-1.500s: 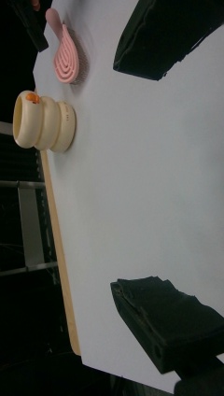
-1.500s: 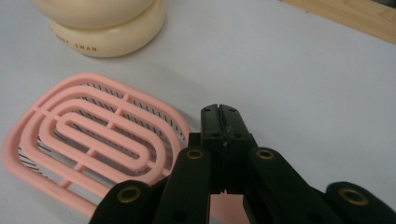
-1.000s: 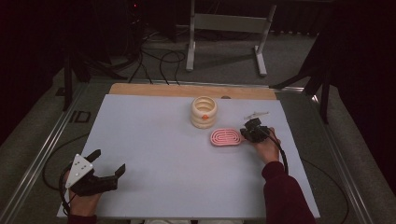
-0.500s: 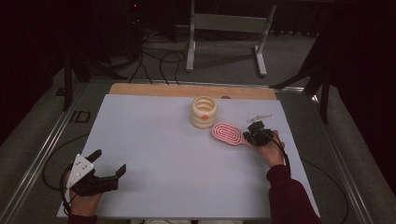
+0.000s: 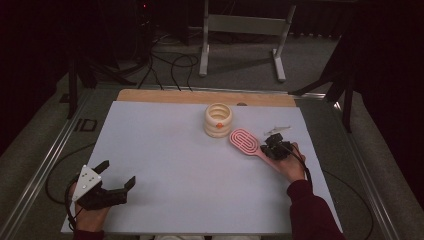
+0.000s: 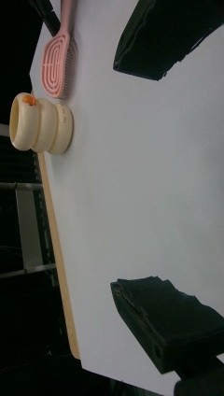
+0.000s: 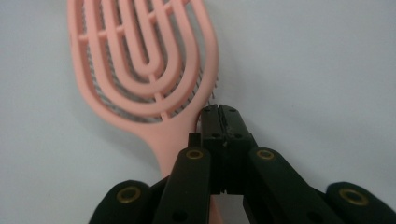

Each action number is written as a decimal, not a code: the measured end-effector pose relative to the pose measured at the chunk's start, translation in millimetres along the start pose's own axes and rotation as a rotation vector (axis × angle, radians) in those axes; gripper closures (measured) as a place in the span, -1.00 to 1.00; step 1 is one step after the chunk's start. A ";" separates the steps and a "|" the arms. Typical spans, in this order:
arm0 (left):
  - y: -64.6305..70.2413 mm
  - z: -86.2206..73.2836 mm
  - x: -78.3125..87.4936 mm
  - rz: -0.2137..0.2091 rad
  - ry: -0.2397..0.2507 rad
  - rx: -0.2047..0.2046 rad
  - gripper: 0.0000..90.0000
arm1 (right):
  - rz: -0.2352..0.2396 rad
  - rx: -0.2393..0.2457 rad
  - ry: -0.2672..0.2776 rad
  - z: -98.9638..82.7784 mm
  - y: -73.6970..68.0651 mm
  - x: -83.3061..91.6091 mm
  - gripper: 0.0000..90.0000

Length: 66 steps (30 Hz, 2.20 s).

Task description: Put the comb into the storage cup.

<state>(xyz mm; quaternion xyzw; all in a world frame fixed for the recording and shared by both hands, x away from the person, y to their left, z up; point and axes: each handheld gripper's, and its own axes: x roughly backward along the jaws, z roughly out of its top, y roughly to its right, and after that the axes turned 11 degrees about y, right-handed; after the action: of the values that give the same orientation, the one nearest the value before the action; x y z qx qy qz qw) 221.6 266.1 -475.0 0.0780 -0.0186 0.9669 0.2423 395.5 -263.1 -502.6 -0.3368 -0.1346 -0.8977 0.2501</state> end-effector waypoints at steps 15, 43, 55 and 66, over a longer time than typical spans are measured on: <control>-0.2 -0.2 0.0 0.001 0.001 0.001 -1.00 | -0.019 -0.001 0.025 -4.2 2.3 10.1 0.90; 1.6 3.2 2.1 0.014 0.018 -0.009 -1.00 | 0.016 -0.054 0.501 -40.8 -37.6 126.7 -0.73; 1.7 4.3 2.8 0.021 0.031 -0.011 -1.00 | 0.001 -0.093 0.599 -80.2 -48.4 145.0 -0.78; 2.1 2.0 1.9 0.019 0.025 -0.014 -1.00 | 0.017 -0.142 0.598 -83.8 -46.1 146.3 -0.78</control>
<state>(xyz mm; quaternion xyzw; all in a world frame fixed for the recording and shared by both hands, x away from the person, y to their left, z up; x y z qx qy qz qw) 219.3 265.0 -472.7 0.0639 -0.0230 0.9699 0.2338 230.8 -311.2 -469.4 -0.0756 0.0109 -0.9621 0.2619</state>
